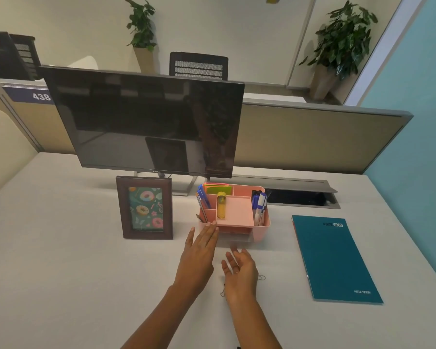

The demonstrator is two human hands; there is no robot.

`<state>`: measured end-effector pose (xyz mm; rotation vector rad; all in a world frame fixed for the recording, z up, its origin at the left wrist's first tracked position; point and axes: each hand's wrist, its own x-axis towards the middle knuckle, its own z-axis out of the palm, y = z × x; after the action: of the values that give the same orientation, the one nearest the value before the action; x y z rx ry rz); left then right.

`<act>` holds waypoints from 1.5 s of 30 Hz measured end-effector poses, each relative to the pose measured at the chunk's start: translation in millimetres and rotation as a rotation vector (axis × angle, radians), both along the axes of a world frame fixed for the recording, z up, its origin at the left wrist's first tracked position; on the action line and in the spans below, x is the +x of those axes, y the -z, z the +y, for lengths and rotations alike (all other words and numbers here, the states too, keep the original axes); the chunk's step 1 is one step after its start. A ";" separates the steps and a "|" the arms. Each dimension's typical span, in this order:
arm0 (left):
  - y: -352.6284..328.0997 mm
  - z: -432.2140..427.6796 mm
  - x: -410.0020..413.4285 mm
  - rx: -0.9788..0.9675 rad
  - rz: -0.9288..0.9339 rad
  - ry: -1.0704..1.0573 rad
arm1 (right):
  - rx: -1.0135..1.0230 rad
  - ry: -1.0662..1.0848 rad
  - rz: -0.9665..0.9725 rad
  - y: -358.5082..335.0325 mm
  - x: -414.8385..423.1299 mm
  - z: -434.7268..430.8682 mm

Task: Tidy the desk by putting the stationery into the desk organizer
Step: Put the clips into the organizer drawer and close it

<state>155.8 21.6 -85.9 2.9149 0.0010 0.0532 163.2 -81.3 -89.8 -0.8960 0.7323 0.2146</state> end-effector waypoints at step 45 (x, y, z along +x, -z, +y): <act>35.0 -55.8 -86.4 -0.205 0.136 -0.159 | -1.506 -1.097 -0.605 7.8 -57.1 -88.6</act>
<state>69.4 -34.3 -120.9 2.7019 0.2457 -0.1121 106.1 -169.9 -97.6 -2.6144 -0.4182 0.3139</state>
